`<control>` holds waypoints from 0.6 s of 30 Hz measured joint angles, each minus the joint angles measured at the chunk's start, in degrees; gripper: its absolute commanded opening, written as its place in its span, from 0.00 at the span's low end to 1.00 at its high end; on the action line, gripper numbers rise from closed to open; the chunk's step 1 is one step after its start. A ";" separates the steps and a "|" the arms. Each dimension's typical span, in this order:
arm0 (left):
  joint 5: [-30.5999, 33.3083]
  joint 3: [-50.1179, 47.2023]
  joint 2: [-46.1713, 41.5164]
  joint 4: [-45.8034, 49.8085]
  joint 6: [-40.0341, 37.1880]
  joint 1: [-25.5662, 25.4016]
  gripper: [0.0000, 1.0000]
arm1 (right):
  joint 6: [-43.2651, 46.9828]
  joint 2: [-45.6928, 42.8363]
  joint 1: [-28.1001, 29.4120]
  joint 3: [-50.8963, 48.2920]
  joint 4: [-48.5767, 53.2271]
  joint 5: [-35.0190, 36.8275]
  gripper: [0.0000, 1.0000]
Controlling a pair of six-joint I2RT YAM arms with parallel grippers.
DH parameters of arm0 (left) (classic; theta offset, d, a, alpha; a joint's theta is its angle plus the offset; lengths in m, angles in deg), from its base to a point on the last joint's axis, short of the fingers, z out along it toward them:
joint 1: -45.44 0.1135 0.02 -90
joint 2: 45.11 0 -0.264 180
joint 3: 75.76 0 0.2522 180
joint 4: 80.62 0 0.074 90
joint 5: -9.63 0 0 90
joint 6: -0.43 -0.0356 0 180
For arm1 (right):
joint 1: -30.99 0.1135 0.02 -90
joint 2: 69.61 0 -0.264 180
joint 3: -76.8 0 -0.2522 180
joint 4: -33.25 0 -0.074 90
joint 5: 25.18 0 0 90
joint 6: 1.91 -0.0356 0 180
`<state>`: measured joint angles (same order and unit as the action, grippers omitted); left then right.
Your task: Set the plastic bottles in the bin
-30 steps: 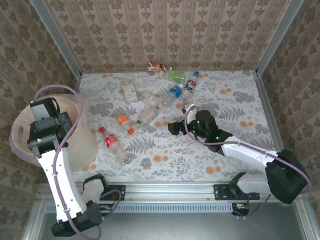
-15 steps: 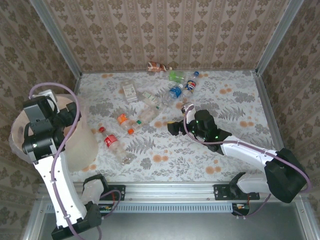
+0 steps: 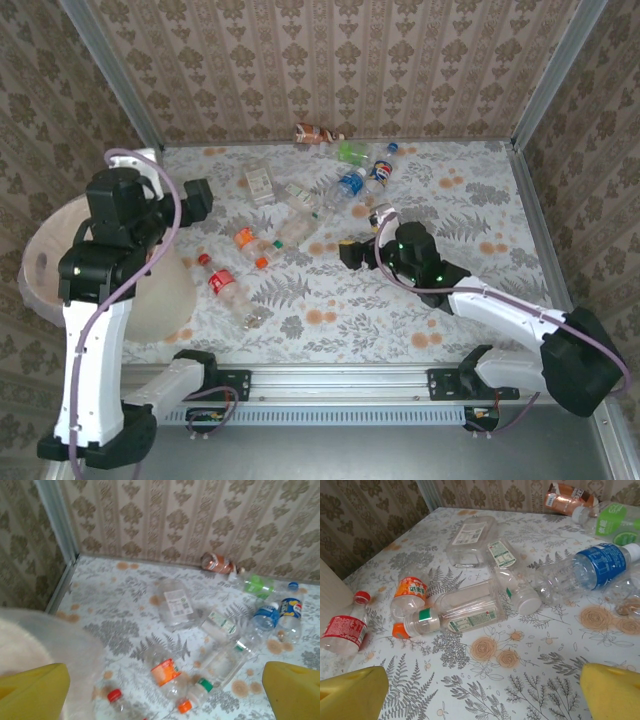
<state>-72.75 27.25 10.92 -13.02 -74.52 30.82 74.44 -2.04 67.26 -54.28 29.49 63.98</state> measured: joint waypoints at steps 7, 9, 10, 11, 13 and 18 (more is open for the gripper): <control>8.90 1.20 6.38 -7.63 0.04 -14.78 1.00 | -1.49 -4.44 0.00 -1.97 1.99 3.23 1.00; 10.21 1.29 8.79 -9.64 0.02 -17.09 1.00 | -1.68 -5.70 0.00 -2.38 3.04 4.48 1.00; 10.75 1.46 10.38 -10.73 0.02 -18.14 1.00 | -1.75 -6.47 0.00 -2.78 3.41 5.22 1.00; 11.02 1.66 11.69 -11.50 0.00 -18.71 1.00 | -1.79 -7.13 0.00 -3.13 3.80 5.70 1.00; 11.37 2.19 15.04 -13.66 -0.02 -19.63 1.00 | -2.08 -8.63 0.00 -4.07 4.57 7.13 1.00; 11.91 3.02 23.43 -17.49 0.15 -19.91 1.00 | -3.52 -11.41 -0.02 -5.55 6.69 9.86 1.00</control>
<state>-60.84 30.27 34.35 -30.50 -74.37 10.91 70.92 -13.45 67.24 -59.83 36.18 73.84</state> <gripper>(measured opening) 0.999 0.996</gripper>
